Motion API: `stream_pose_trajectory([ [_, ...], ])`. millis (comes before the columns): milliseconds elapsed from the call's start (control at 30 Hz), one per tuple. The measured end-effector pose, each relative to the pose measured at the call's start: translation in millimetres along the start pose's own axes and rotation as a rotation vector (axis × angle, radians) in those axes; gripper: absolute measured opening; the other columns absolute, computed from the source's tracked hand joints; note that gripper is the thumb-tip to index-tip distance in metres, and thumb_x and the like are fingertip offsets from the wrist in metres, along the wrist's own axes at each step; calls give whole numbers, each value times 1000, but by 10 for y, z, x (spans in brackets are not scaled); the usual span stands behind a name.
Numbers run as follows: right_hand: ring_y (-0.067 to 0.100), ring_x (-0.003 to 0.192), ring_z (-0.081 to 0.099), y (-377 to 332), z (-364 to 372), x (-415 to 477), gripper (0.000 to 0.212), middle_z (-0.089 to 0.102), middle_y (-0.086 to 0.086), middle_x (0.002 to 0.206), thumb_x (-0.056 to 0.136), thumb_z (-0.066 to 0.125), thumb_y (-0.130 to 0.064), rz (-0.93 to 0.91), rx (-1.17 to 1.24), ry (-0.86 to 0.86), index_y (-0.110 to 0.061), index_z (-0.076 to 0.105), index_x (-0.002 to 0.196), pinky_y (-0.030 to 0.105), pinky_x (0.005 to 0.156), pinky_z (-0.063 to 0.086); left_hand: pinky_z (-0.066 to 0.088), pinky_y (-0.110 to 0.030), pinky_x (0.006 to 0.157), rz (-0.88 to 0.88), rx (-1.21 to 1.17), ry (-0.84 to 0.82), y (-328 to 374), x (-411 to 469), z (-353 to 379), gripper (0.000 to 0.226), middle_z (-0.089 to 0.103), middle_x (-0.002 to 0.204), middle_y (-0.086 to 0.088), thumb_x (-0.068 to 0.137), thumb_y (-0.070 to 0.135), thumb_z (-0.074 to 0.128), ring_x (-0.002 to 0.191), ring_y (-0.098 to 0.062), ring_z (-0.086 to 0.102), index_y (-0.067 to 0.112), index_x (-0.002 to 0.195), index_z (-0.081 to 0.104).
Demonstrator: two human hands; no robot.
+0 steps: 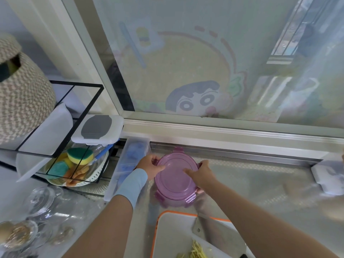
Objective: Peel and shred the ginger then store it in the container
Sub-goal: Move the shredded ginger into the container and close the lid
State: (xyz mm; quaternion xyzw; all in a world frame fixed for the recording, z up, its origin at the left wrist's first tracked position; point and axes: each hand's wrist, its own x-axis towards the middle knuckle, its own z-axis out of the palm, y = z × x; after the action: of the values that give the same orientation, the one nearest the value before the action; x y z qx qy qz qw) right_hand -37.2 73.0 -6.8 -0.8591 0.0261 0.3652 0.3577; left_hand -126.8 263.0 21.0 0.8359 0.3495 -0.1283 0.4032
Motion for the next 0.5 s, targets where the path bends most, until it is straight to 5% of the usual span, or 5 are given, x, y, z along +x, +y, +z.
stream_pose_trajectory([
  [100,33,76,69,-71,17,32,76,60,19,107,80,74,-57,71,8,-68,-11,31,124,44,63,62,51,-35,85,-21,-87,-1,44,10,35,35,61,101,-1,80,35,74,93,-22,61,20,103,53],
  [233,32,116,57,-57,-44,136,115,50,17,137,68,66,-78,5,-189,-57,-2,30,146,44,98,50,49,-33,71,1,-16,92,156,44,15,36,51,104,-3,77,38,74,84,-22,58,21,99,52],
  [300,26,104,62,-99,-148,110,97,59,12,122,72,72,-68,-21,-110,-58,-2,44,137,35,86,51,48,-33,68,26,-35,107,235,47,-10,33,56,100,-3,76,36,73,77,-20,56,22,96,50],
  [400,14,49,53,-141,-417,60,36,56,5,67,86,74,-35,-63,161,-88,-5,60,98,22,47,35,47,-31,70,39,-113,109,402,28,-2,33,59,93,4,78,35,72,75,-16,57,23,99,50],
  [500,17,45,46,-52,-738,74,16,50,7,68,90,69,-15,-81,290,7,-8,55,87,20,42,30,49,-30,74,66,-159,79,610,8,138,24,60,95,7,81,38,68,82,-15,60,27,96,53],
])
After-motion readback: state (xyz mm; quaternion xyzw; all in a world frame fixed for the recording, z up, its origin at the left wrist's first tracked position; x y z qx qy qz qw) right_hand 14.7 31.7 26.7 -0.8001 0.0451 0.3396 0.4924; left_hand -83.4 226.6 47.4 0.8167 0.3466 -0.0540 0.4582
